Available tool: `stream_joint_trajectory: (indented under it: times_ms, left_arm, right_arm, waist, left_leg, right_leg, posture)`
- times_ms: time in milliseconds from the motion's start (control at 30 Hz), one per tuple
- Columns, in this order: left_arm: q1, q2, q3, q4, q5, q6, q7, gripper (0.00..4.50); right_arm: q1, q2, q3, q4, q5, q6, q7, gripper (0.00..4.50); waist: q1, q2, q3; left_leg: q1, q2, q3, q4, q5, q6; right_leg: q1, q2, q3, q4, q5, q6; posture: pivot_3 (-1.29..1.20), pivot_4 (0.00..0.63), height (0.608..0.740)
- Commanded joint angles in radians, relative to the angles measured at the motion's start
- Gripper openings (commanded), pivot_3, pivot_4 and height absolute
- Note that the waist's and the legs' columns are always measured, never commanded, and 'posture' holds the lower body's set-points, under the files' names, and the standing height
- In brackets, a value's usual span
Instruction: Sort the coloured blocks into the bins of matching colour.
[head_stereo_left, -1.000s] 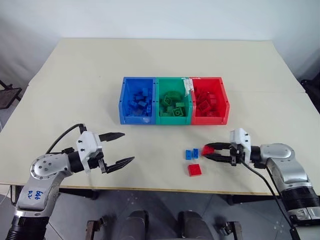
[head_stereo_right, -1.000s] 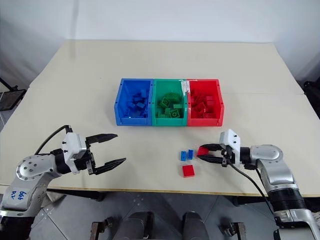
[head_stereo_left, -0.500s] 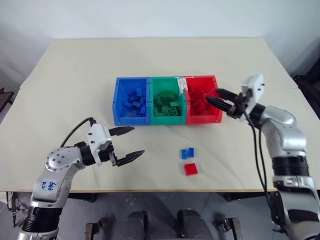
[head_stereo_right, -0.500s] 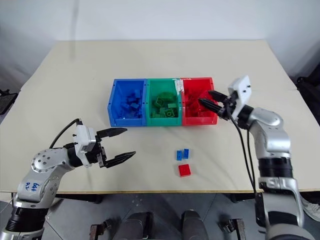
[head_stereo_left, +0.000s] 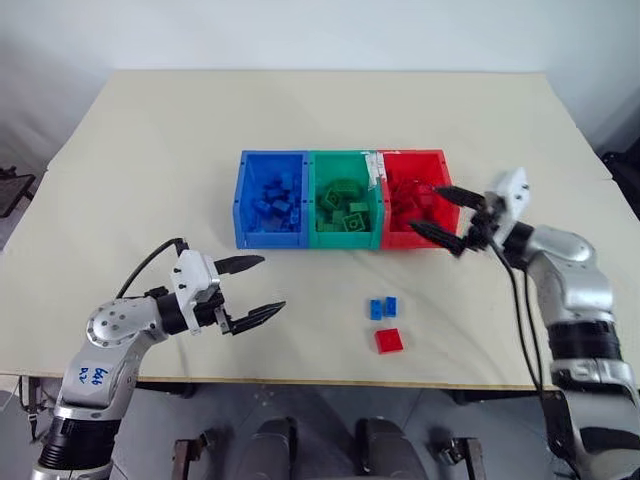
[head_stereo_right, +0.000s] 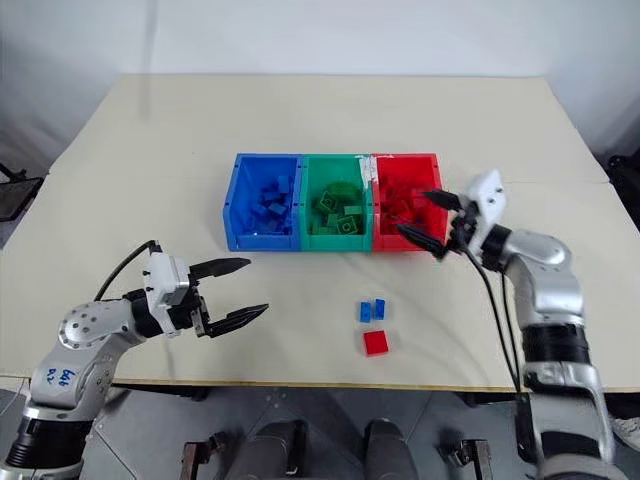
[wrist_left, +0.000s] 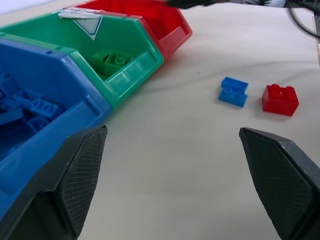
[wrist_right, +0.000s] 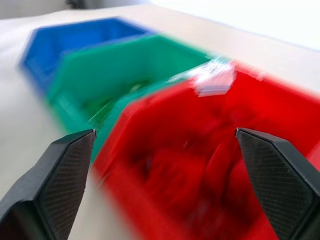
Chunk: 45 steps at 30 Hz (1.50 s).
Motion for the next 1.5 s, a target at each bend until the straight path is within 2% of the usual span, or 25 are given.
stream_joint_trajectory:
  times_ms: [33,167,333,600,900,1067,1200,1300,1500]
  left_arm:
    - [-0.014,0.011,-0.021,0.014,0.018,-0.05,-0.044,4.5]
    - [-0.038,0.006,-0.058,0.046,0.023,-0.068,-0.081,4.5]
    - [-0.048,0.019,-0.09,0.058,0.011,-0.08,-0.149,4.5]
    - [-0.001,0.048,-0.037,0.029,-0.025,-0.049,-0.161,4.5]
    - [0.186,0.098,0.11,0.026,-0.03,-0.091,-0.151,4.5]
    - [0.213,0.082,0.124,-0.018,-0.035,-0.077,-0.119,4.5]
    - [0.214,0.077,0.116,-0.054,-0.043,-0.064,-0.101,4.5]
    - [0.21,0.077,0.114,-0.071,-0.055,-0.053,-0.1,4.5]
    - [0.186,0.072,0.099,-0.09,-0.069,-0.038,-0.093,4.5]
  right_arm:
    - [0.175,-0.099,-0.114,-0.129,0.066,-0.043,0.121,4.48]
    - [0.378,-0.19,-0.188,-0.148,0.064,-0.091,0.218,4.48]
    - [0.47,-0.238,-0.208,-0.12,0.055,-0.139,0.28,4.48]
    - [0.394,-0.209,-0.031,-0.241,0.078,-0.051,0.337,4.48]
    - [0.229,-0.121,0.267,-0.305,-0.005,-0.012,0.37,4.48]
    - [0.19,-0.058,0.362,-0.282,-0.074,-0.055,0.35,4.48]
    - [0.174,-0.036,0.387,-0.248,-0.107,-0.076,0.34,4.48]
    - [0.169,-0.036,0.386,-0.23,-0.109,-0.082,0.342,3.9]
    - [0.176,-0.036,0.363,-0.236,-0.07,-0.061,0.348,1.87]
  waist:
    - [0.008,0.0,0.0]
    - [0.012,0.0,0.0]
    - [-0.004,0.0,0.0]
    - [-0.007,0.0,0.0]
    - [0.003,0.0,0.0]
    - [0.007,0.0,0.0]
    - [0.005,0.0,0.0]
    - [0.003,0.0,0.0]
    - [0.002,0.0,0.0]
  left_leg:
    - [0.0,0.0,0.0,0.0,0.0,0.0]
    - [0.001,-0.001,0.001,0.002,0.0,0.001]
    - [0.004,0.001,0.005,0.002,0.001,0.001]
    - [0.014,0.003,0.007,0.0,0.001,0.001]
    - [0.014,0.004,0.005,0.0,0.0,0.0]
    - [0.013,0.002,0.001,0.0,0.0,0.001]
    - [0.013,0.001,0.0,-0.001,-0.001,0.001]
    - [0.013,0.001,0.0,-0.001,-0.001,0.001]
    - [0.013,0.001,0.0,-0.001,-0.001,0.001]
  right_leg:
    - [0.0,0.0,0.0,-0.001,0.0,0.0]
    - [0.001,-0.001,0.0,-0.003,0.0,0.0]
    - [0.002,0.001,0.002,-0.001,0.0,0.0]
    - [0.01,0.002,0.004,-0.001,0.0,0.0]
    - [0.01,-0.005,0.003,-0.004,0.0,0.0]
    - [0.014,-0.008,0.001,-0.008,0.0,0.0]
    - [0.014,-0.008,0.0,-0.009,0.0,0.0]
    - [0.014,-0.008,-0.001,-0.009,0.0,0.0]
    - [0.014,-0.008,-0.002,-0.009,0.0,0.0]
  posture:
    - [0.0,0.15,0.74]
    - [0.0,0.15,0.74]
    - [0.0,0.15,0.74]
    - [0.0,0.15,0.74]
    - [0.0,0.15,0.74]
    - [0.0,0.15,0.74]
    - [0.0,0.15,0.74]
    - [0.0,0.15,0.74]
    - [0.0,0.15,0.74]
